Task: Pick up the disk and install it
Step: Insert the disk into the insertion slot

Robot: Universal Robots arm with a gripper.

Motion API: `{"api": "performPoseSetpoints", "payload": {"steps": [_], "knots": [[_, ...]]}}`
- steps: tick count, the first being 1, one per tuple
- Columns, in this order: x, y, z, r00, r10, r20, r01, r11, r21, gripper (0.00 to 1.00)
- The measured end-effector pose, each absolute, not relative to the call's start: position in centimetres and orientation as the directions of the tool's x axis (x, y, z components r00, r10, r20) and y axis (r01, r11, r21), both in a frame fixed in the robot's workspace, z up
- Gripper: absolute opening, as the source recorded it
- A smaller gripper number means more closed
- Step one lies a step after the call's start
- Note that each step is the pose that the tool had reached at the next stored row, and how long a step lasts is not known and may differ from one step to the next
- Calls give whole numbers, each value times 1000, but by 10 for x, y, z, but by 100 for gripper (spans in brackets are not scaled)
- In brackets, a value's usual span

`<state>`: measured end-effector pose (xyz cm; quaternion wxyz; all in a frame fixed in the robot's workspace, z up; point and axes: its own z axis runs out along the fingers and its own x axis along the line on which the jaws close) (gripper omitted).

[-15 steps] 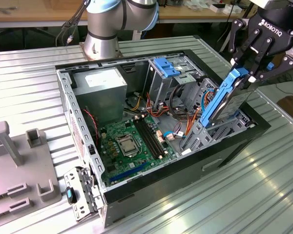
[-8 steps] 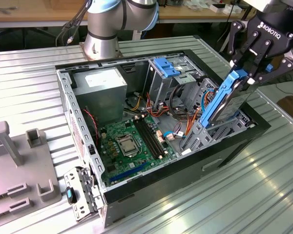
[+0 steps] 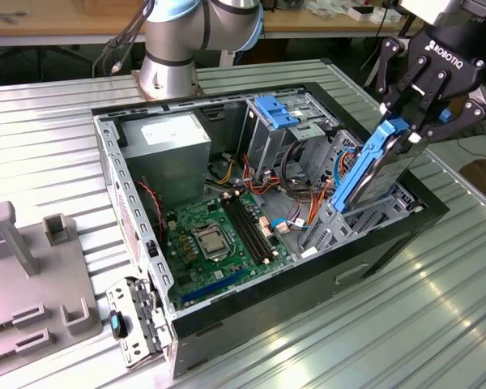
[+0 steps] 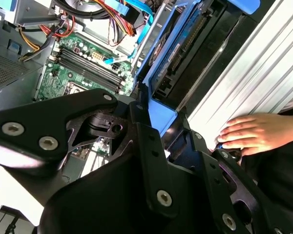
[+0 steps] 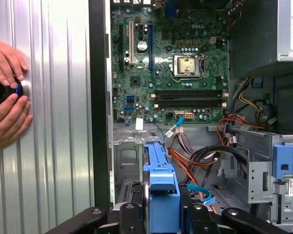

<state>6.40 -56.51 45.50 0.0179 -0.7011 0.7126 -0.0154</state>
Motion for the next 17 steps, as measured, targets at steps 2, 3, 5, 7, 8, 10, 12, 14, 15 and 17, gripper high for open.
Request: {"api": "performPoseSetpoints", "payload": {"steps": [2,3,5,7,8,10,12,14,15,17], "knots": [[64,-565,454,-16,-1000,-4,-999,16,-46,37],[64,-565,453,-16,-1000,-4,-999,16,-45,37],[64,-565,452,-16,-1000,-4,-999,16,-44,37],[64,-566,450,-16,-1000,-4,-999,16,-43,37],[64,-566,449,-16,-1000,-4,-999,16,-42,37],[64,-566,448,-16,-1000,-4,-999,16,-41,37],[64,-566,446,-16,-1000,-4,-999,16,-40,37],[64,-566,445,-16,-1000,-4,-999,16,-39,37],[64,-566,444,-16,-1000,-4,-999,16,-39,37],[64,-566,443,-16,-1000,-4,-999,16,-38,37]]}}
